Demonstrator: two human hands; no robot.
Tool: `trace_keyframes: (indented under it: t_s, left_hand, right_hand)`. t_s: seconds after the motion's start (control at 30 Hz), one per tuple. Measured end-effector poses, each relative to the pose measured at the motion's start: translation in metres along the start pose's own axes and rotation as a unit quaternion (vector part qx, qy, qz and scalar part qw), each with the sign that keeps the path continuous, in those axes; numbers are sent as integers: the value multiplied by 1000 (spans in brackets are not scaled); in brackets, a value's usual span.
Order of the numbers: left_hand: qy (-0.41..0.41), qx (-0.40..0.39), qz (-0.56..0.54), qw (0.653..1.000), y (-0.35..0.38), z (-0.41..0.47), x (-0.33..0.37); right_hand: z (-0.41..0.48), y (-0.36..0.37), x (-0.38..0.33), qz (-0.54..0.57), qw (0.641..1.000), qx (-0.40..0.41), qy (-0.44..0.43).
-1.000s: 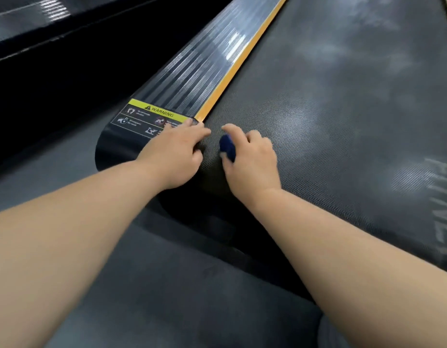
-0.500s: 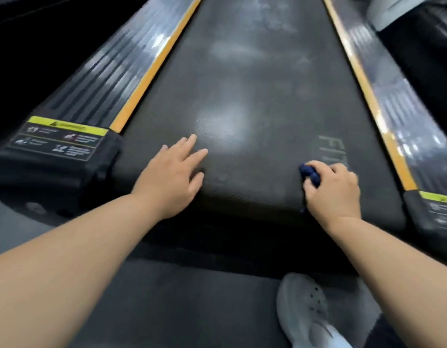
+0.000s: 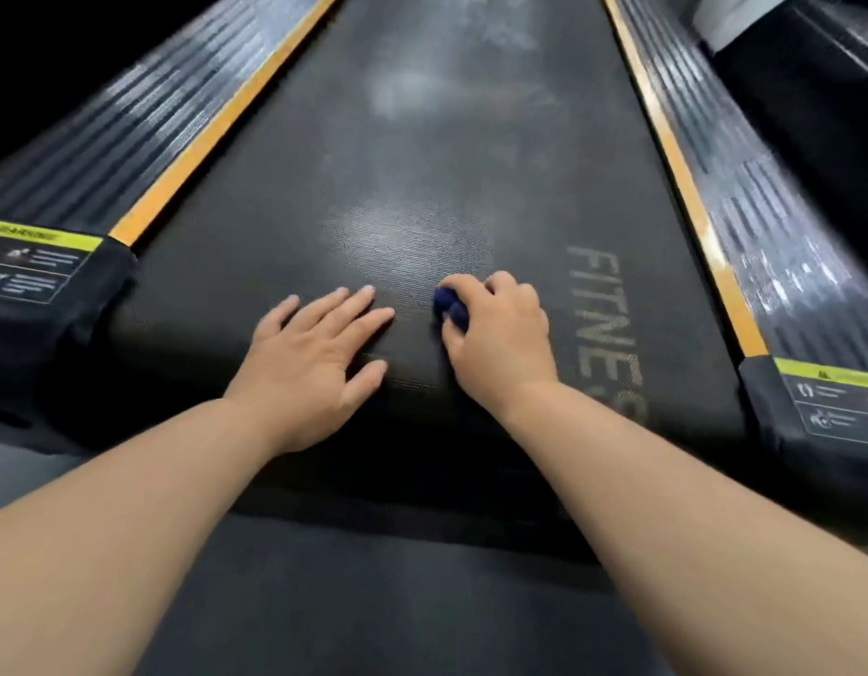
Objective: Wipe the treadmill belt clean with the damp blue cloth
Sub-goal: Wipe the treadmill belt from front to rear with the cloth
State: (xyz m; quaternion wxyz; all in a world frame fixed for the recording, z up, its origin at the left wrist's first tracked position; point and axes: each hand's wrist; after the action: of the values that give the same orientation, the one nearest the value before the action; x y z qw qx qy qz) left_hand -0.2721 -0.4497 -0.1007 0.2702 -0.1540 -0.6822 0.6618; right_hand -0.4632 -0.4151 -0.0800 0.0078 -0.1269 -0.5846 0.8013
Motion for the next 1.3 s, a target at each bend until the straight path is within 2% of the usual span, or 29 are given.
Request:
trace_keyframes:
  t_s: [0.07, 0.13, 0.23, 0.3, 0.37, 0.43, 0.5, 0.53, 0.6, 0.7, 0.93, 1.03, 1.1, 1.2, 1.3]
  left_hand:
    - [-17, 7, -15, 1000, -4, 0, 4]
    - [-31, 52, -66, 996, -9, -1, 28]
    - [70, 100, -125, 985, -4, 4, 102]
    - [140, 71, -113, 981, 7, 12, 154]
    - [165, 57, -125, 977, 14, 27, 194]
    - [188, 60, -140, 970, 17, 44, 227]
    - [206, 50, -153, 965, 23, 63, 252]
    - [204, 35, -167, 964, 26, 71, 260]
    - [198, 40, -200, 959, 33, 85, 272]
    - [179, 106, -225, 952, 36, 98, 274]
    - [280, 123, -145, 941, 52, 71, 277]
    - [375, 170, -87, 907, 57, 64, 275]
    - [422, 186, -31, 886, 71, 57, 276]
    - [413, 177, 19, 893, 86, 57, 279]
    - [433, 168, 17, 885, 79, 60, 275]
  right_hand:
    - [-11, -11, 40, -8, 999, 18, 31]
    - [-27, -25, 94, -34, 997, 40, 62]
    - [-46, -45, 156, -95, 993, 22, 71]
    - [-52, -53, 178, -126, 990, 5, 57]
    - [-55, -63, 188, -158, 987, -4, 7]
    - [-56, -78, 204, -128, 989, -63, -39]
    - [-58, -91, 228, -28, 989, -125, -73]
    - [-60, -93, 238, 19, 988, -127, -80]
    - [-62, -92, 254, 89, 992, -78, -48]
    - [-58, -85, 257, 122, 992, -17, 6]
    - [-63, -80, 260, 46, 996, 72, 7]
    - [-69, -80, 258, -36, 992, 117, 27]
    - [-78, -81, 261, -43, 988, 144, 32]
    - [-99, -83, 272, -24, 984, 175, 20]
    - [-117, -83, 275, -4, 984, 178, -1]
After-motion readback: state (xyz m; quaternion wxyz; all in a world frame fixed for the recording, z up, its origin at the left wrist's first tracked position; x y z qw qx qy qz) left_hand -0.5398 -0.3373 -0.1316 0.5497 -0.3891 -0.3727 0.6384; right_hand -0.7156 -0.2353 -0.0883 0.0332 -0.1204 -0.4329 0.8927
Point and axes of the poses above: each hand's wrist, its own z-axis towards the middle knuckle, its own y-axis out of the palm, x = y × z, and after that the axes turned 5 degrees about -z, right-handed
